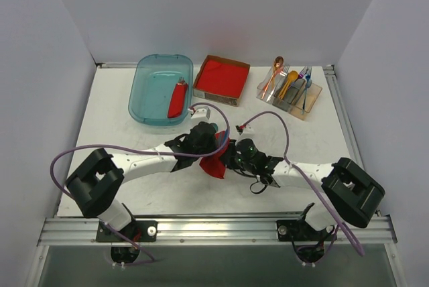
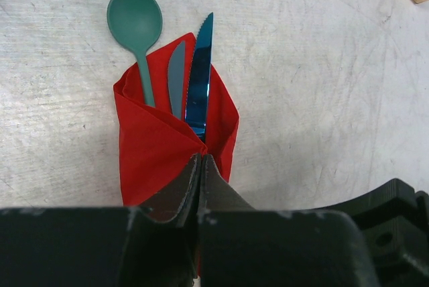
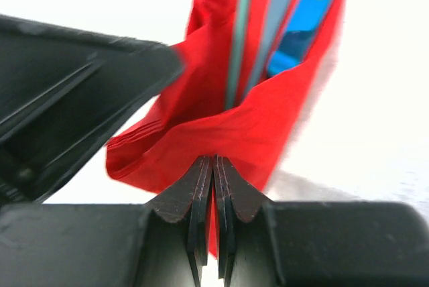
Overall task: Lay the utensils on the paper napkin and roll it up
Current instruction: Roll the napkin at the center of the board.
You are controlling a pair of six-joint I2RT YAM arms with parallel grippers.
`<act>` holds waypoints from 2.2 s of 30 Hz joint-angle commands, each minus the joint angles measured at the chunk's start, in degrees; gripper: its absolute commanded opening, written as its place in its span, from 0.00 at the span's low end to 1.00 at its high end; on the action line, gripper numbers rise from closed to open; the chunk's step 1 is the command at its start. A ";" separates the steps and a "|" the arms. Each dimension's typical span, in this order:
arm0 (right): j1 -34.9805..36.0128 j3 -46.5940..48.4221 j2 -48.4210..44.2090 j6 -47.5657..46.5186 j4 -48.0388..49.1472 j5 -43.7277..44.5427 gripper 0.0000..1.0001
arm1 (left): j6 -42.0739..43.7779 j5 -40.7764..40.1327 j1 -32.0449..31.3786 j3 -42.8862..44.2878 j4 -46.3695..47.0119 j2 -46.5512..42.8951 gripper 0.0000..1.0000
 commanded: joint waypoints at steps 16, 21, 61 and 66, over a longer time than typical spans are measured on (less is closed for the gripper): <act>-2.50 0.83 1.95 -0.49 -2.62 2.71 0.05 | 0.80 -1.53 -0.08 1.58 0.80 -1.34 0.02; -2.32 1.53 3.71 -0.58 0.19 0.86 0.05 | 1.06 -1.61 -0.17 1.84 0.62 -1.25 0.02; -0.74 2.94 11.63 0.65 9.69 -3.80 0.05 | 1.41 1.99 -1.31 9.05 4.31 7.71 0.02; -0.65 1.10 11.98 2.05 12.41 -3.89 0.05 | 1.15 2.78 -1.31 9.22 5.98 9.12 0.03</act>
